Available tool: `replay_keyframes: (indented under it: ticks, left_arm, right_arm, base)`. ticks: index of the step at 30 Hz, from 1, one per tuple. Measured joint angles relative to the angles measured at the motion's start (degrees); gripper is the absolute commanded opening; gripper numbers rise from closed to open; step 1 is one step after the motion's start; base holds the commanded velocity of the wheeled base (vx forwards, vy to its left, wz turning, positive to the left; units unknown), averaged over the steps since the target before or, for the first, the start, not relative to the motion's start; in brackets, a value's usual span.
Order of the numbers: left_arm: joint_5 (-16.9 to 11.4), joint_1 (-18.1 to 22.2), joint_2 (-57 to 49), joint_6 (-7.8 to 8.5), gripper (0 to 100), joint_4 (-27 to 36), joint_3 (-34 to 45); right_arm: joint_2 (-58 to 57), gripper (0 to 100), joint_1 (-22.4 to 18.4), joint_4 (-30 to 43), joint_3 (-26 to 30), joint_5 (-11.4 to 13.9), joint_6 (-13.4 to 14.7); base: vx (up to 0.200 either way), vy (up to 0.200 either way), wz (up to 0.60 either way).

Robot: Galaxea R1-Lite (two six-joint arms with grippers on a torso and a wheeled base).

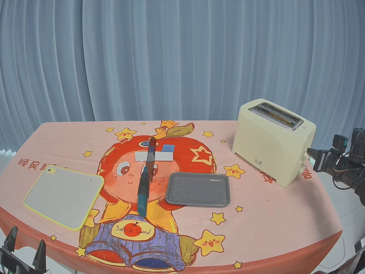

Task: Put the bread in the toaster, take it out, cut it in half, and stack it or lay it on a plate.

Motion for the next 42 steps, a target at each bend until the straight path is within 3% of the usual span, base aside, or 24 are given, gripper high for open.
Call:
replay_keyframes:
  ticks: [32, 42]
  left_arm:
    - [0.0, 0.0, 0.0, -0.05, 100, 0.0, 0.0]
    - [0.0, 0.0, 0.0, 0.0, 100, 0.0, 0.0]
  right_arm:
    - [-2.1, 0, 0.0, -0.4, -0.8, -0.1, 0.0]
    - [-6.6, 0, -3.3, -0.5, -2.4, -0.4, 0.6]
  base:
    - [0.0, 0.0, 0.0]
    - [0.0, 0.0, 0.0]
